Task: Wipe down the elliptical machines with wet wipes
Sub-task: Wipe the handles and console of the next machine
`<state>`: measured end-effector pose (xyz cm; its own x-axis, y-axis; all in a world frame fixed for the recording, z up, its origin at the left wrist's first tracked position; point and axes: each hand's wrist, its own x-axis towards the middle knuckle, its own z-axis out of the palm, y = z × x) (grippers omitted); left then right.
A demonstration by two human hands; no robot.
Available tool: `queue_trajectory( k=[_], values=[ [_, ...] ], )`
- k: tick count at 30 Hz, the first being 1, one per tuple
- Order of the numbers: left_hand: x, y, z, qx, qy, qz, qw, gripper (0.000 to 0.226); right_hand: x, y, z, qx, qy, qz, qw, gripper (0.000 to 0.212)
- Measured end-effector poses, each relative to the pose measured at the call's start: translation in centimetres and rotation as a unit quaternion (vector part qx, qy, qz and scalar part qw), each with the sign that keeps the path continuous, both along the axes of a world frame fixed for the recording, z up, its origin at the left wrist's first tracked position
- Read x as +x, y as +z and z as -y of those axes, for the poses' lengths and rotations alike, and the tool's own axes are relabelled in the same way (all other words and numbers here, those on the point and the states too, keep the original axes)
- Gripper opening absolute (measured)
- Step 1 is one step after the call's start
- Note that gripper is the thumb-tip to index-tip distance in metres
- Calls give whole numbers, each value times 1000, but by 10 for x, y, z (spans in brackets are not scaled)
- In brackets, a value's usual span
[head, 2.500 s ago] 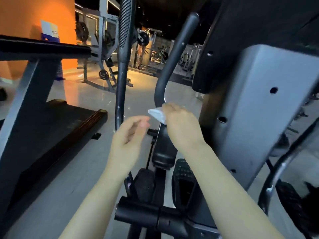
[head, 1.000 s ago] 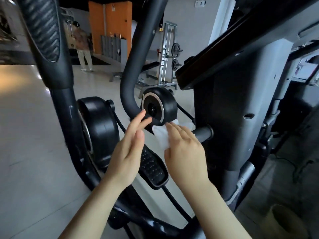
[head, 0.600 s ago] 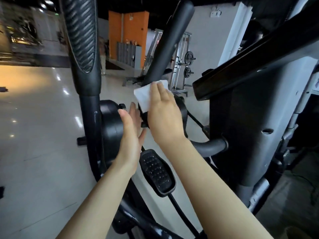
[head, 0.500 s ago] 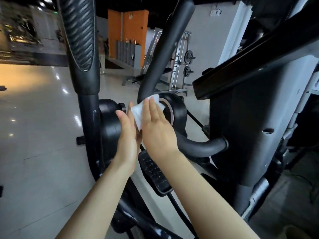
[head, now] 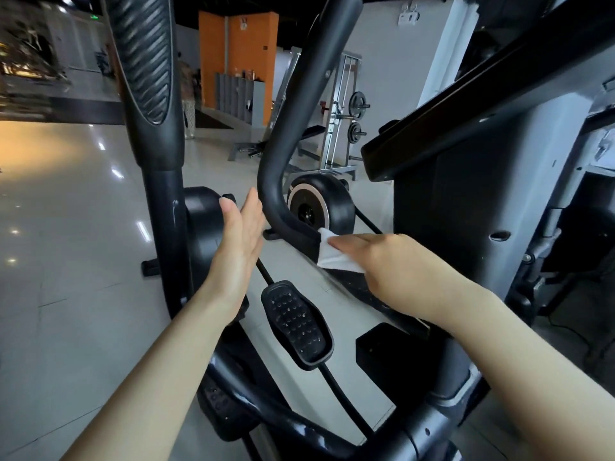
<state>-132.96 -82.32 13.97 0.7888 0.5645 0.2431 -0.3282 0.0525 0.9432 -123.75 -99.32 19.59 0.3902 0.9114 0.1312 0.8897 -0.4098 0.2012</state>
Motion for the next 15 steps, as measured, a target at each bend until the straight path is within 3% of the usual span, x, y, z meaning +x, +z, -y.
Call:
queue_trajectory(
  k=[3, 6, 8, 10, 12, 15],
  values=[
    [6, 16, 4, -1, 15, -3, 1000, 64, -1, 9, -5, 213, -26, -135, 967, 57],
    [6, 24, 4, -23, 4, 5, 1000, 63, -6, 33, -33, 505, 16, -147, 850, 55],
    [2, 17, 4, -25, 4, 19, 999, 65, -5, 58, -58, 606, 79, -64, 789, 60],
    [-2, 9, -1, -51, 6, 25, 998, 66, 8, 77, -86, 574, 152, 125, 795, 61],
    [-2, 9, -4, -57, 1, 32, 998, 67, 28, 76, -110, 412, 207, 309, 832, 47],
    [-1, 11, 0, -50, 10, 35, 998, 67, 50, 53, -124, 171, 183, 398, 882, 41]
  ],
)
